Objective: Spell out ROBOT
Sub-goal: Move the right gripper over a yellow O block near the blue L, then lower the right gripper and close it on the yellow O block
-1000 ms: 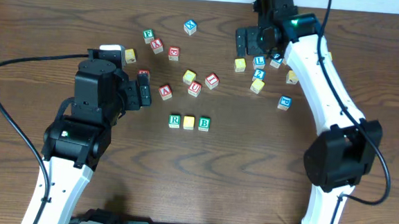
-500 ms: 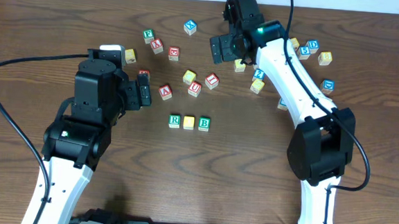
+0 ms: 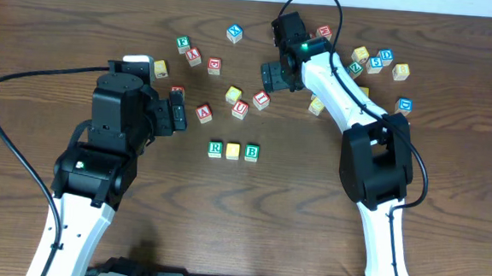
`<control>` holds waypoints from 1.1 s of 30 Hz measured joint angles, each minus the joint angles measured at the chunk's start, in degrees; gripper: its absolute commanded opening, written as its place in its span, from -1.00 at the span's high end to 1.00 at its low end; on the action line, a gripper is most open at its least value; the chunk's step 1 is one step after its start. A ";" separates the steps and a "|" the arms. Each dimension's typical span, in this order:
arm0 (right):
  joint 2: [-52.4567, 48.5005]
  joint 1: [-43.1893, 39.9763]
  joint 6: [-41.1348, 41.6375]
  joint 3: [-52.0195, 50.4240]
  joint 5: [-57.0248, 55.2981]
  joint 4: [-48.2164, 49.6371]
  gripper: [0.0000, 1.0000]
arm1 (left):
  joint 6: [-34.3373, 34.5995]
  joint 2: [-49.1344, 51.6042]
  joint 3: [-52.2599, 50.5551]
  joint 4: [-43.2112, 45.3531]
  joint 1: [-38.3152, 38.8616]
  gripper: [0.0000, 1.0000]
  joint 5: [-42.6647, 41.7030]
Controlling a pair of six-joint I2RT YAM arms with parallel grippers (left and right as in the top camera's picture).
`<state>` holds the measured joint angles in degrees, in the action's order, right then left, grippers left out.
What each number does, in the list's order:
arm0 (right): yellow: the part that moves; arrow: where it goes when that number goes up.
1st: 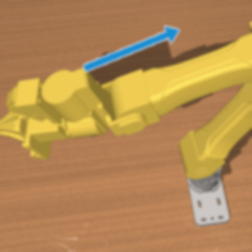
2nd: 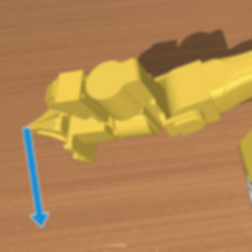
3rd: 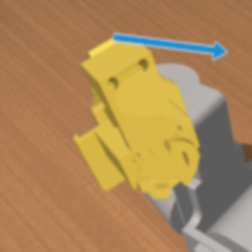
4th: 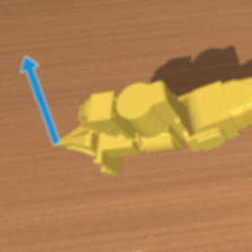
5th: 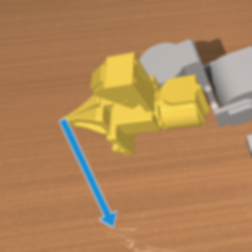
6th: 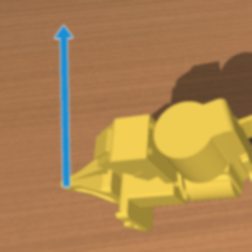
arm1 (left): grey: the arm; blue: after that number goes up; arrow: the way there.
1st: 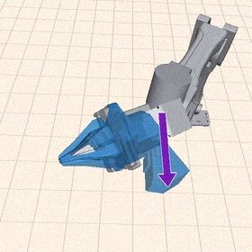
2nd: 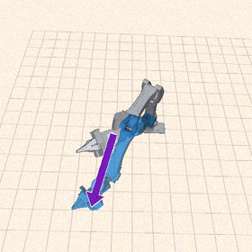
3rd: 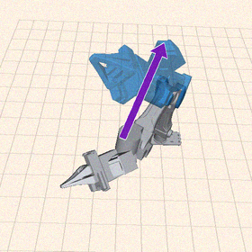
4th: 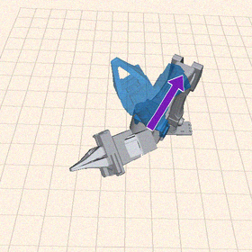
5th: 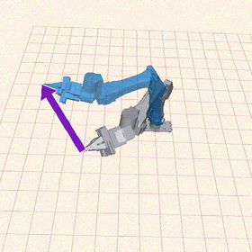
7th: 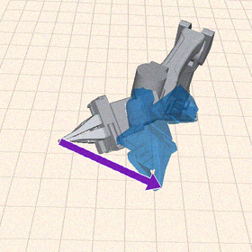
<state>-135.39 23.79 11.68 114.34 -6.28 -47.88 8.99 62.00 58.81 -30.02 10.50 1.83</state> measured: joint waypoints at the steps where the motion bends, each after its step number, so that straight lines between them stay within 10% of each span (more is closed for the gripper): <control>1: 0.02 0.00 0.04 0.00 -0.02 0.39 -0.83 | -0.02 0.00 0.00 0.00 0.00 -0.93 0.00; 33: 0.02 -1.97 6.14 0.02 -1.75 -0.52 -0.54 | -0.02 0.00 0.00 0.00 0.00 -0.93 0.00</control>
<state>-135.37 21.82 17.82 114.37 -8.03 -48.40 8.97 62.00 58.81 -30.02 10.50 1.83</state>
